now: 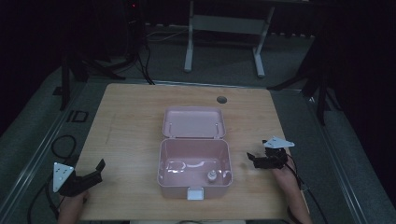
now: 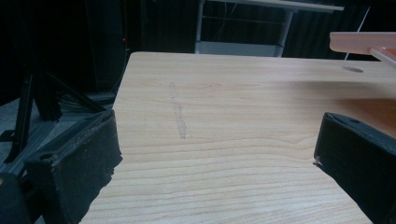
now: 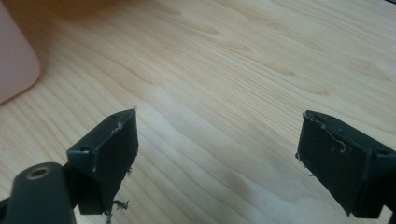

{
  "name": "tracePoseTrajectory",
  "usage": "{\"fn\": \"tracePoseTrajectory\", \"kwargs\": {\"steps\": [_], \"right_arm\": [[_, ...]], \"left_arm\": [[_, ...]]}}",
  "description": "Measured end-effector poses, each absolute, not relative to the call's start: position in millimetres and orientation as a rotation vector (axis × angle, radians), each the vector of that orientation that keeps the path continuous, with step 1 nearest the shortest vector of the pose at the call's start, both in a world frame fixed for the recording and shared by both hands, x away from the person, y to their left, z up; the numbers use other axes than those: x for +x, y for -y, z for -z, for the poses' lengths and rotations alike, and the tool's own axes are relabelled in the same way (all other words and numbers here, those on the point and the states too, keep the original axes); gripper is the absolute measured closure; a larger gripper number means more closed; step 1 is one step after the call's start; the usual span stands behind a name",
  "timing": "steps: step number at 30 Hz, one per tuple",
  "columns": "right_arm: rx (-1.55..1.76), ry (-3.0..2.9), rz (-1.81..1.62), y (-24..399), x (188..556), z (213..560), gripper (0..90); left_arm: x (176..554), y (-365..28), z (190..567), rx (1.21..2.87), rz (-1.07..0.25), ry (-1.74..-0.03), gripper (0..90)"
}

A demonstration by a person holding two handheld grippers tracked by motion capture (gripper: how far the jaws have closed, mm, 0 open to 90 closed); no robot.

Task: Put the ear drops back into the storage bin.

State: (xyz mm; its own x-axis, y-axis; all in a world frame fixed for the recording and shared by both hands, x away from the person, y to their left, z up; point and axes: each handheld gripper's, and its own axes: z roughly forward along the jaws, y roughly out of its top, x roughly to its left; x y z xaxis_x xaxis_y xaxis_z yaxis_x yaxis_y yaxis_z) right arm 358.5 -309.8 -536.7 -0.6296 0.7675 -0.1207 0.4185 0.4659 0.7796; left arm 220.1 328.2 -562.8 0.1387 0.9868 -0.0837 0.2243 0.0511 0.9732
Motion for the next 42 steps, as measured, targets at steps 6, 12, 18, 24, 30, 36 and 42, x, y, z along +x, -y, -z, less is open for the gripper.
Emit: {"fn": "tracePoseTrajectory", "kwargs": {"steps": [6,12,18,24,30,36,42], "right_arm": [[1.064,-2.208,-1.013,319.5,354.6,543.1,12.1],[1.161,-2.118,-1.055,330.3,351.7,546.2,12.1],[1.304,-1.959,-1.155,345.3,349.6,546.0,12.1],[1.401,-1.805,-1.202,355.7,346.8,546.4,12.1],[1.442,-1.714,-1.227,361.0,344.2,546.2,11.8],[1.509,-1.626,-1.268,369.0,343.2,546.9,11.8],[1.571,-1.566,-1.346,375.1,342.6,545.0,10.6]], "left_arm": [[220.1,-328.1,562.8,1.383,-0.936,-1.288,0.4],[220.0,-328.2,562.8,1.384,-0.936,-1.288,0.4],[220.0,-328.0,562.8,1.383,-0.937,-1.287,0.4],[220.1,-328.2,562.8,1.385,-0.937,-1.289,0.4],[220.1,-328.3,562.8,1.383,-0.935,-1.290,0.4],[220.0,-328.3,562.8,1.379,-0.937,-1.292,0.4],[219.9,-328.5,562.8,1.380,-0.934,-1.288,0.4]]}}
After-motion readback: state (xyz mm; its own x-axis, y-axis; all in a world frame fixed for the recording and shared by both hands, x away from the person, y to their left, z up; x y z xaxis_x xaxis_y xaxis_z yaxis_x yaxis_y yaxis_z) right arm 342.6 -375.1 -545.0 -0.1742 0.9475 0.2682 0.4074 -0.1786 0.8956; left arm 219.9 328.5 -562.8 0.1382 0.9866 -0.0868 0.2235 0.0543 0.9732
